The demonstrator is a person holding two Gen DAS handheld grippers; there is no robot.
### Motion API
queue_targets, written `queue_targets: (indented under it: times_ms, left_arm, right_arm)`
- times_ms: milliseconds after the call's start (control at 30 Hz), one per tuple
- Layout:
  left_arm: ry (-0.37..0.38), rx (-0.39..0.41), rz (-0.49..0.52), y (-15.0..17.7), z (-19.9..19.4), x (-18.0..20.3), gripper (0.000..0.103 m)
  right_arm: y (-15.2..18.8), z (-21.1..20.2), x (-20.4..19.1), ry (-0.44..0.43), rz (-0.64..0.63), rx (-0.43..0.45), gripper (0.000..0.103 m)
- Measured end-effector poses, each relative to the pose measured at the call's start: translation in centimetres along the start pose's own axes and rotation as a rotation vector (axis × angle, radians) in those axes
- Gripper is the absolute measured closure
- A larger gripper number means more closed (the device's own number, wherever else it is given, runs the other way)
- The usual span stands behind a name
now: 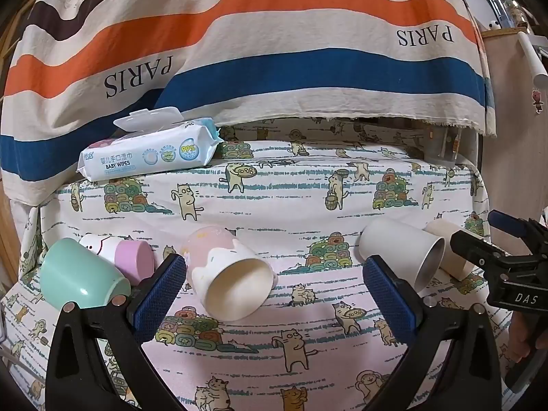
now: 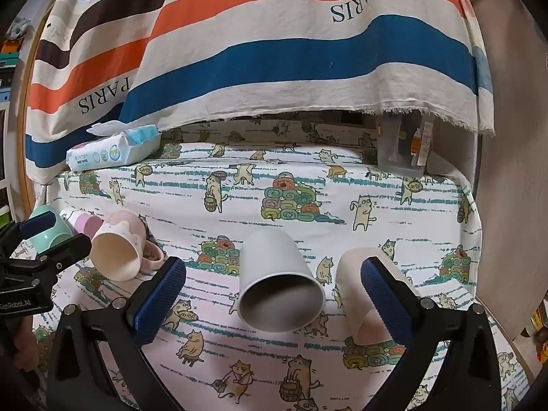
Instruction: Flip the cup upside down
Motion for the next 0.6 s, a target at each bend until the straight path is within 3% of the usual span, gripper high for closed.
queue_targets:
  times_ms: [600]
  left_arm:
    - [0.001, 0.001, -0.001, -0.02, 0.04, 0.43, 0.001]
  right_arm:
    - [0.06, 0.04, 0.11, 0.002, 0.001, -0.003, 0.0]
Point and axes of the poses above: each gripper's, at about its wrist camera, not at the fingertips, and z roughly the way its jaws point, x to its right, y to its underside, the point moved 10 cm from there along z, roughly the way its jaws point, and after that the axes turned 4 degrees about y, right-handed, at the moved point
